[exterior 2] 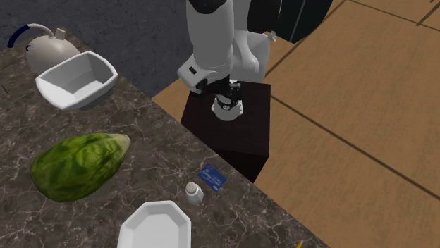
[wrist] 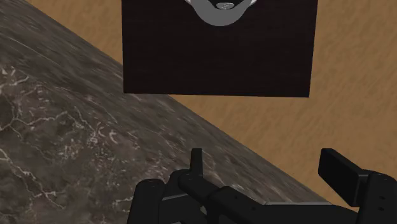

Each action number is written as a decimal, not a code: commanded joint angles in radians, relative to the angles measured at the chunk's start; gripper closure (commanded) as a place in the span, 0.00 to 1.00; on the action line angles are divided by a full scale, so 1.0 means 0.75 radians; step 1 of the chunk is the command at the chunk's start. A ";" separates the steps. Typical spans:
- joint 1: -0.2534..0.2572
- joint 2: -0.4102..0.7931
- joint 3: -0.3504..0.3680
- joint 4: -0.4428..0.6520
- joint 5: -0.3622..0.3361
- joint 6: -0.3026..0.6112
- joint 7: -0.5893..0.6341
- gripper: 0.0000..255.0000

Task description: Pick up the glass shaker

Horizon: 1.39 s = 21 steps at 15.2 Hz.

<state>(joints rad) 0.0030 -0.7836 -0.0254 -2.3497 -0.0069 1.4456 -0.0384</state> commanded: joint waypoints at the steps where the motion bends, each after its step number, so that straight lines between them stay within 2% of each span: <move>1: 0.000 0.000 0.000 0.000 0.000 0.000 0.000 0.00; 11: -0.012 0.543 -0.034 0.402 0.042 0.140 0.027 0.00; 21: -0.032 1.084 -0.075 0.980 0.111 0.099 0.039 0.00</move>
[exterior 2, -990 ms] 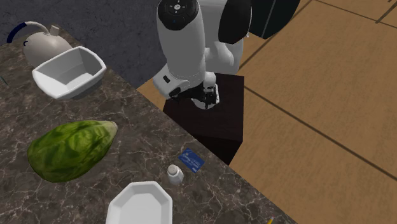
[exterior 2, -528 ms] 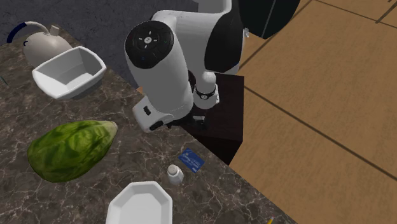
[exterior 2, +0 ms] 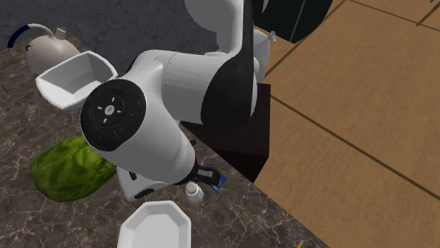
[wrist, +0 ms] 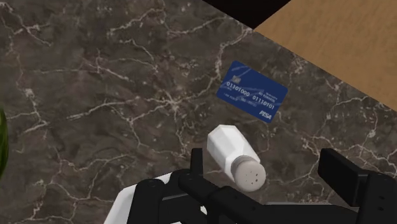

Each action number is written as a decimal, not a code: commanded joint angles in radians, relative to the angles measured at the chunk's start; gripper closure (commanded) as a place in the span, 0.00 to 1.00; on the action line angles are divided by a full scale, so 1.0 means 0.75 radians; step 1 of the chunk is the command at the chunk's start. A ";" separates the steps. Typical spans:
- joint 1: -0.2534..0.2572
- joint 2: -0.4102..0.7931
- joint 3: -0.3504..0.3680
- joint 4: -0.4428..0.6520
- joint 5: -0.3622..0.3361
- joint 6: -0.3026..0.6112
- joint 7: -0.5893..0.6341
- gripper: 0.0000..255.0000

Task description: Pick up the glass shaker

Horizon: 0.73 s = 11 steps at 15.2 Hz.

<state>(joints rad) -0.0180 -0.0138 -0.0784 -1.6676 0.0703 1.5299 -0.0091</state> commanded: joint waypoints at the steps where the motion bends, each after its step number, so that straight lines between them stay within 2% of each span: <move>1: -0.004 0.054 -0.004 0.049 0.008 0.006 -0.001 0.00; 9: -0.003 0.042 -0.003 -0.084 0.007 0.126 -0.008 0.00; 10: -0.003 0.046 -0.003 -0.079 0.008 0.125 -0.008 1.00; 11: -0.003 0.047 -0.003 -0.079 0.008 0.125 -0.008 1.00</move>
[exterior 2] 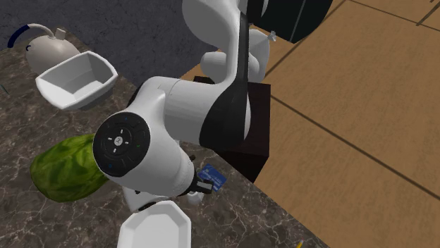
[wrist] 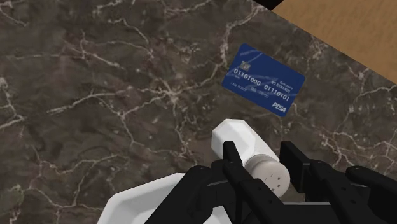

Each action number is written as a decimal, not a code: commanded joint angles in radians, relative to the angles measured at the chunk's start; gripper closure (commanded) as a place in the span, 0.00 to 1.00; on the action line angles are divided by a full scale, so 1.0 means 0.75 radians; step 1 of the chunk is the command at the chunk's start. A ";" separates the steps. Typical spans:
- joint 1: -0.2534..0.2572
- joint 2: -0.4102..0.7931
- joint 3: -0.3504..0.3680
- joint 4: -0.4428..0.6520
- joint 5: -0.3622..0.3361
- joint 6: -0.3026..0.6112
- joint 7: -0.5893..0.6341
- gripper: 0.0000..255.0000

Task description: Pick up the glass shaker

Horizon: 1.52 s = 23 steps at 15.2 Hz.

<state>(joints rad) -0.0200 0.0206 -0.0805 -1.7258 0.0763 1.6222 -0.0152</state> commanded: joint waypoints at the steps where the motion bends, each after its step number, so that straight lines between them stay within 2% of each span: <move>1: 0.000 0.000 0.000 -0.001 0.000 0.002 0.000 1.00; 8: 0.000 -0.003 0.000 -0.007 0.000 0.003 0.000 1.00; 23: -0.004 0.046 -0.003 0.327 0.004 -0.280 0.015 1.00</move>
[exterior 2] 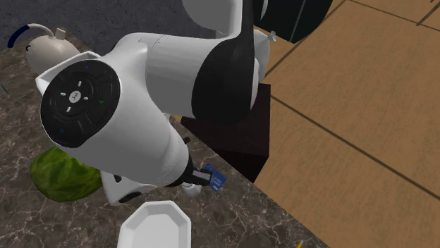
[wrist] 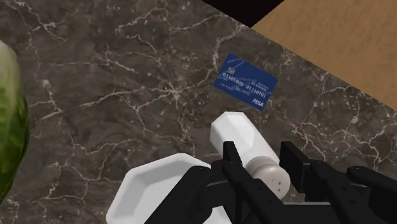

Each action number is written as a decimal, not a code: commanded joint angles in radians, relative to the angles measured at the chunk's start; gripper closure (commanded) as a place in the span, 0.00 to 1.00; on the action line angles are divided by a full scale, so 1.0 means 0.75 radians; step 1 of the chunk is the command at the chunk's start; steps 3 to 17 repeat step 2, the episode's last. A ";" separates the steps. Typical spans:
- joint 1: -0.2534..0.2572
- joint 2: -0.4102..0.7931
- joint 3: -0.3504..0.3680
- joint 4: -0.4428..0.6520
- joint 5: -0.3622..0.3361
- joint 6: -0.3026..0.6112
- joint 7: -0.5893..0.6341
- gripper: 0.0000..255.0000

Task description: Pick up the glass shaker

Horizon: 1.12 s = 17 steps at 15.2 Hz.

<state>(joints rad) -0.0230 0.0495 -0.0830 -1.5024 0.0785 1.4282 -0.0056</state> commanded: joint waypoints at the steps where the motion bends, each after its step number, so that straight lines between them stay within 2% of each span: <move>1: 0.000 0.008 0.000 0.032 0.001 -0.024 0.002 1.00; 17: 0.000 0.009 0.000 0.033 0.001 -0.025 0.002 1.00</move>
